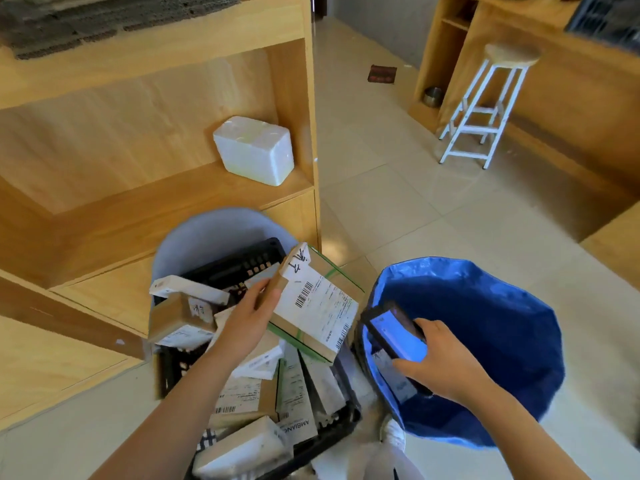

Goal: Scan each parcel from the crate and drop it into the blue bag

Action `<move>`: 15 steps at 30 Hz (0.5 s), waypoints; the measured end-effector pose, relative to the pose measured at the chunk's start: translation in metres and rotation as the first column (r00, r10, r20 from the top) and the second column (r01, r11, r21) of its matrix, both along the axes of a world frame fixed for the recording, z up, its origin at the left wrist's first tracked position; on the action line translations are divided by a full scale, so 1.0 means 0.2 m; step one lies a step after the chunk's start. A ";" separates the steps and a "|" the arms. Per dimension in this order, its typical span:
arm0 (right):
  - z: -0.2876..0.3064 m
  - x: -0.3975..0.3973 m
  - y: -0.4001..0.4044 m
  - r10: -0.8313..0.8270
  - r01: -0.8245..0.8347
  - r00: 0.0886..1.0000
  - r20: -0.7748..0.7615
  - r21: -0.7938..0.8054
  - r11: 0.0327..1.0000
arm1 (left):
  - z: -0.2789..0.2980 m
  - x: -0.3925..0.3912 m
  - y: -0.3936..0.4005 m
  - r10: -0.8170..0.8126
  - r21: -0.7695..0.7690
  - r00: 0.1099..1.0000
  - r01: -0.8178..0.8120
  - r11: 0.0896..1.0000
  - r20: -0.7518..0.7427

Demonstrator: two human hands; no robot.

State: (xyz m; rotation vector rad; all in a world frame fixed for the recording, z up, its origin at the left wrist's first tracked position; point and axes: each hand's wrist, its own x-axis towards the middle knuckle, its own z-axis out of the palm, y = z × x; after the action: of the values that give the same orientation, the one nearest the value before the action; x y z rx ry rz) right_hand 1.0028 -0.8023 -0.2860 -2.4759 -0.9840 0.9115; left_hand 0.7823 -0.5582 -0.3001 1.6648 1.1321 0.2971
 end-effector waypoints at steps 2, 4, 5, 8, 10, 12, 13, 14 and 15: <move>-0.06 0.13 -0.14 -0.109 0.109 0.994 -0.030 -0.012 0.994 | -0.03 0.16 -0.07 -0.046 -0.030 0.999 0.046 0.999 -0.006; -0.12 0.25 -0.28 -0.196 0.193 0.979 -0.056 -0.048 0.980 | -0.09 0.32 -0.14 -0.083 -0.085 0.996 0.079 0.993 -0.040; -0.15 0.31 -0.34 -0.232 0.227 0.970 -0.071 -0.069 0.971 | -0.13 0.40 -0.17 -0.101 -0.123 0.993 0.094 0.988 -0.060; -0.27 0.50 -0.51 -0.326 0.314 0.938 -0.120 -0.112 0.943 | -0.28 0.63 -0.29 -0.131 -0.257 0.986 0.101 0.961 -0.104; -0.33 0.61 -0.60 -0.376 0.355 0.914 -0.149 -0.152 0.922 | -0.38 0.79 -0.39 -0.140 -0.328 0.982 0.092 0.940 -0.127; -0.41 0.71 -0.67 -0.414 0.378 0.893 -0.176 -0.206 0.903 | -0.48 0.95 -0.49 -0.141 -0.362 0.978 0.079 0.929 -0.150; -0.46 0.75 -0.69 -0.430 0.389 0.884 -0.184 -0.224 0.894 | -0.52 1.03 -0.54 -0.140 -0.374 0.976 0.068 0.925 -0.170; -0.52 0.80 -0.70 -0.444 0.397 0.876 -0.192 -0.239 0.886 | -0.57 1.10 -0.57 -0.148 -0.389 0.970 0.063 0.919 -0.192; -0.59 0.86 -0.72 -0.458 0.406 0.866 -0.200 -0.252 0.879 | -0.65 1.17 -0.61 -0.160 -0.402 0.964 0.064 0.913 -0.210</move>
State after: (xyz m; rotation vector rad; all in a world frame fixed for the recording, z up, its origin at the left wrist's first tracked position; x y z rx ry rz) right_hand 1.1738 -0.9456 -0.4032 -2.5001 -0.2350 1.1733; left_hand 1.0157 -0.6794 -0.4302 1.4207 1.1766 -0.2039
